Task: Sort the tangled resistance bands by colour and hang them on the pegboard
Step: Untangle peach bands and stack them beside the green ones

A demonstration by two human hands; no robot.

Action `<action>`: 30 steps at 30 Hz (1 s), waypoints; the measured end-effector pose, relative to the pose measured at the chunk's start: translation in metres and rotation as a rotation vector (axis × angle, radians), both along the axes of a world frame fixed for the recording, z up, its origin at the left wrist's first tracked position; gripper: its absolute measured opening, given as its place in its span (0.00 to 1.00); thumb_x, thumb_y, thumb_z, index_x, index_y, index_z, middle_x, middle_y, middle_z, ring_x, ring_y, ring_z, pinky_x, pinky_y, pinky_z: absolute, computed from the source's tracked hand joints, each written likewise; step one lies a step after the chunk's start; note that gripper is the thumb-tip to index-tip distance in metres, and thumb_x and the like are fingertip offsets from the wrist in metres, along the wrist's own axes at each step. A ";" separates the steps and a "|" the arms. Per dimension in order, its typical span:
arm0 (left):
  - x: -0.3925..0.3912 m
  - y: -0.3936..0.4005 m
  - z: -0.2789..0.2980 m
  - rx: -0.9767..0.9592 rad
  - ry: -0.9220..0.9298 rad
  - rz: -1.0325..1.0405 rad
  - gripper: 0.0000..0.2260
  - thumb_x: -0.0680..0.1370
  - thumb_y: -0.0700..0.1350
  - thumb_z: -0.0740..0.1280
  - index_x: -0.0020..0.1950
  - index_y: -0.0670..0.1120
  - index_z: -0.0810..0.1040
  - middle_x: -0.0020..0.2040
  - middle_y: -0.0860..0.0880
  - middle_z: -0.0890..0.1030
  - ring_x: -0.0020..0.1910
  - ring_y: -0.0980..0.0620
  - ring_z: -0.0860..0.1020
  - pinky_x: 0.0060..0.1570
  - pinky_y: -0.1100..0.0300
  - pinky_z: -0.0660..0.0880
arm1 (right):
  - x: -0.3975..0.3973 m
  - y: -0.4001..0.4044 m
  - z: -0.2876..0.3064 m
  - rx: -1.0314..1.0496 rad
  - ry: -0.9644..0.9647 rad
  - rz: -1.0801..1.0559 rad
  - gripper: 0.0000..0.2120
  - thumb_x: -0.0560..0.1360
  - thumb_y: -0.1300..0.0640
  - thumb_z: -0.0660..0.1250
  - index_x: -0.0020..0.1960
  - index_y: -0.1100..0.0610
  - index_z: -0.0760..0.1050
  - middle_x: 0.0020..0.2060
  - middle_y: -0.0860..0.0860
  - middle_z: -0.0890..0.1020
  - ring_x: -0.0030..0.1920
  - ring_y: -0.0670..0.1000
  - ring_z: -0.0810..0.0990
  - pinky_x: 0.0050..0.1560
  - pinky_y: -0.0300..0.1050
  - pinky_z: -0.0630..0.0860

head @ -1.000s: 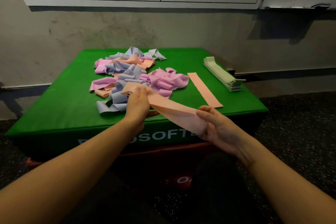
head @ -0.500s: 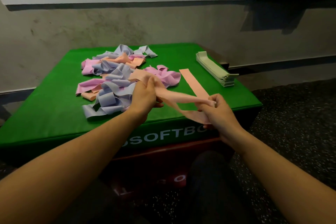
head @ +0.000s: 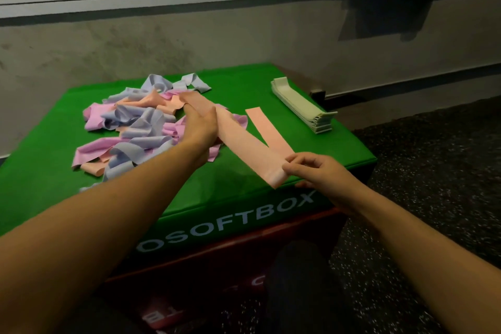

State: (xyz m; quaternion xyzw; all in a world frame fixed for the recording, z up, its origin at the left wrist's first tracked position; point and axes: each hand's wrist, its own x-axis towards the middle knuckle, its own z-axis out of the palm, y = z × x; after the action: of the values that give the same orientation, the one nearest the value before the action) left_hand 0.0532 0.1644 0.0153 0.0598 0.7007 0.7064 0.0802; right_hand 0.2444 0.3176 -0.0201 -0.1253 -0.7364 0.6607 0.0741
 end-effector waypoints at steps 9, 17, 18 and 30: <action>-0.064 0.071 -0.016 -0.048 -0.027 -0.082 0.13 0.82 0.39 0.57 0.66 0.48 0.70 0.56 0.43 0.78 0.49 0.47 0.79 0.45 0.49 0.80 | -0.024 0.049 -0.009 0.028 0.067 -0.110 0.09 0.73 0.64 0.74 0.45 0.59 0.73 0.35 0.63 0.82 0.34 0.55 0.80 0.31 0.42 0.79; -0.109 0.138 -0.032 -0.133 -0.049 -0.074 0.09 0.82 0.40 0.55 0.61 0.47 0.68 0.54 0.45 0.77 0.50 0.47 0.76 0.51 0.49 0.77 | -0.047 0.084 -0.017 0.204 -0.025 -0.004 0.05 0.71 0.58 0.77 0.46 0.53 0.85 0.41 0.53 0.87 0.38 0.46 0.82 0.43 0.37 0.79; -0.114 0.143 -0.035 -0.137 -0.036 -0.082 0.08 0.83 0.40 0.56 0.61 0.47 0.69 0.55 0.45 0.77 0.51 0.47 0.76 0.50 0.50 0.77 | -0.048 0.089 -0.016 0.232 -0.071 0.049 0.07 0.70 0.57 0.77 0.48 0.51 0.85 0.43 0.49 0.87 0.42 0.43 0.83 0.47 0.34 0.79; -0.169 0.163 -0.068 -0.575 0.335 -0.071 0.13 0.79 0.41 0.67 0.63 0.45 0.74 0.54 0.49 0.76 0.51 0.50 0.76 0.47 0.60 0.74 | -0.077 0.105 -0.058 0.964 0.313 0.063 0.11 0.72 0.41 0.70 0.47 0.46 0.85 0.51 0.46 0.75 0.54 0.48 0.69 0.56 0.52 0.71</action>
State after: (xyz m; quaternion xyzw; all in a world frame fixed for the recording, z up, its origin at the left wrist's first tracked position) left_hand -0.1162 0.3272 -0.0526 0.1742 0.8723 0.4568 0.0019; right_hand 0.1674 0.4225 -0.0780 0.0459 -0.9410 0.2586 0.2132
